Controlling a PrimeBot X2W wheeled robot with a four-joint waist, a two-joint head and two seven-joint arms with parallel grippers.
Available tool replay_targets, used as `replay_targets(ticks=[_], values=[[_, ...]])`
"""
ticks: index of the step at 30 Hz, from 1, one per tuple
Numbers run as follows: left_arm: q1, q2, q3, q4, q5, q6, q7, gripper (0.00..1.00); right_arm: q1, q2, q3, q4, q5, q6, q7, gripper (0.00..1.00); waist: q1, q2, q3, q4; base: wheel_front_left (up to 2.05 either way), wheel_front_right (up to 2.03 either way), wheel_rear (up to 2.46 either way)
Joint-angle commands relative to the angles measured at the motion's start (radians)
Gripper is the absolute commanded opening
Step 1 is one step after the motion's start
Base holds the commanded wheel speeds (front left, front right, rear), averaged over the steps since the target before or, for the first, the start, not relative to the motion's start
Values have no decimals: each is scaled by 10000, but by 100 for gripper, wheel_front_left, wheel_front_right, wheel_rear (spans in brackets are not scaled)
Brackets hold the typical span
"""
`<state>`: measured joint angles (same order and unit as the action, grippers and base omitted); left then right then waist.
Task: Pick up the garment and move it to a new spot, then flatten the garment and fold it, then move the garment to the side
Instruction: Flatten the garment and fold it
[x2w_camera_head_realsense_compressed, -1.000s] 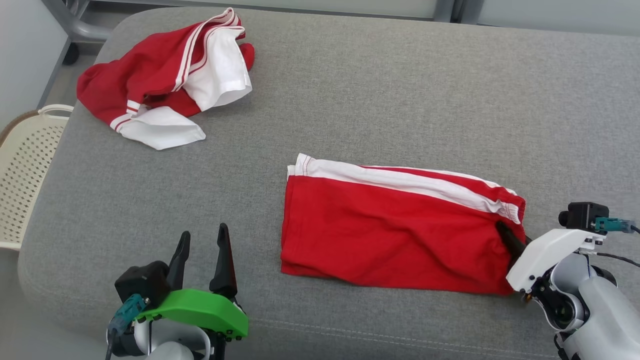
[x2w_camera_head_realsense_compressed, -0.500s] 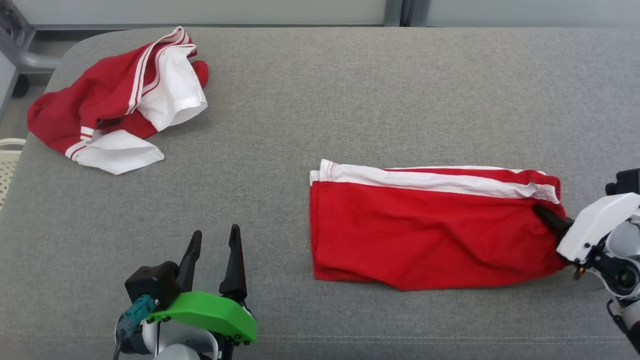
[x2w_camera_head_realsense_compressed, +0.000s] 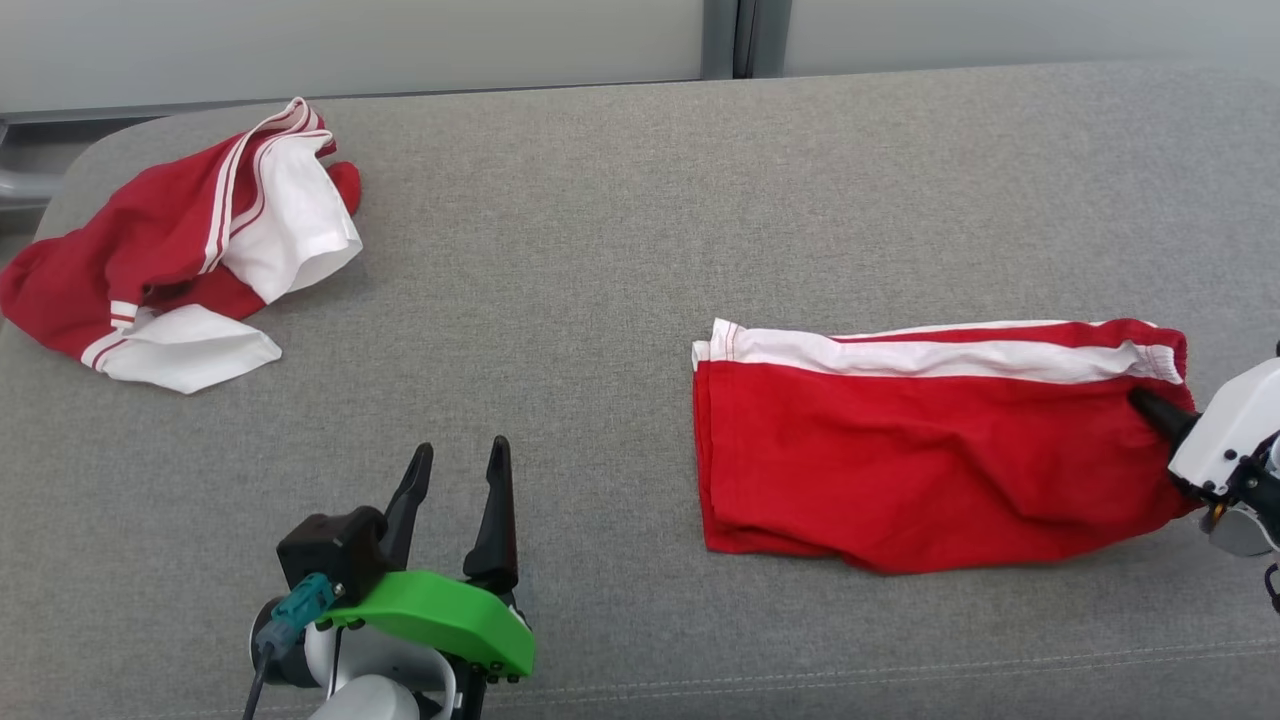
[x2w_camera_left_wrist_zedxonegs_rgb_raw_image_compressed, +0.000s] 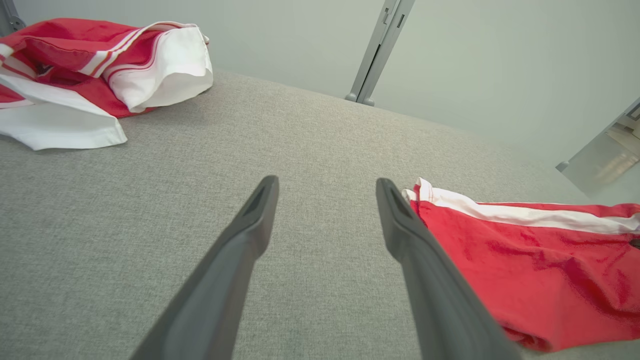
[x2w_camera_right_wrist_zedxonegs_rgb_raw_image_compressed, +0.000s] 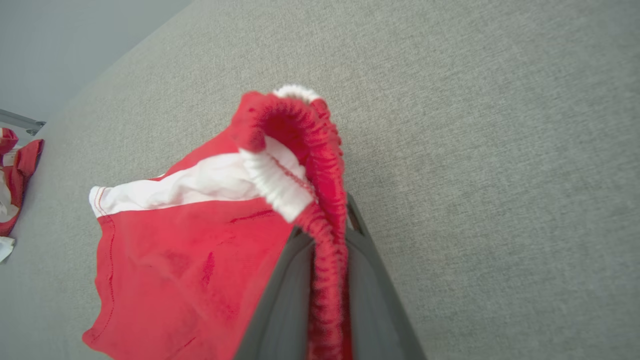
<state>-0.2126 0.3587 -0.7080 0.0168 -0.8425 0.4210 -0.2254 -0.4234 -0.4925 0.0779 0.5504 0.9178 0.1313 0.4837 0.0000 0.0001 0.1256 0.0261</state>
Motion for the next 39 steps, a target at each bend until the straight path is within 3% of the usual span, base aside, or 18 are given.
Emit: replay_targets(ticks=[1, 14, 20, 29, 39], values=[[-126, -14, 10, 39, 68, -54, 7, 100, -71, 125, -66, 90, -111, -10, 94, 0, 0, -1, -45, -11, 0, 0, 0], [86, -163, 39, 220, -111, -160, -113, 100, 367, 1398, -111, -1587, -13, -6, 1166, 0, 0, -1, -372, -9, 0, 0, 0], [142, -264, 15, 320, -121, -273, -159, 100, 490, 2338, -444, -2237, -468, -6, 1785, 0, 0, -1, -521, 164, 0, 0, 0], [14, -520, -55, 486, -134, -517, -220, 100, -108, 4057, -1190, -1886, -1728, -6, 2549, 0, 0, -1, -616, 710, 0, 0, 0], [-257, -835, -180, 760, -93, -784, -265, 100, -856, 4418, -1265, -268, -2559, -4, 2217, 0, 0, -1, -597, 1488, 0, 0, 0]])
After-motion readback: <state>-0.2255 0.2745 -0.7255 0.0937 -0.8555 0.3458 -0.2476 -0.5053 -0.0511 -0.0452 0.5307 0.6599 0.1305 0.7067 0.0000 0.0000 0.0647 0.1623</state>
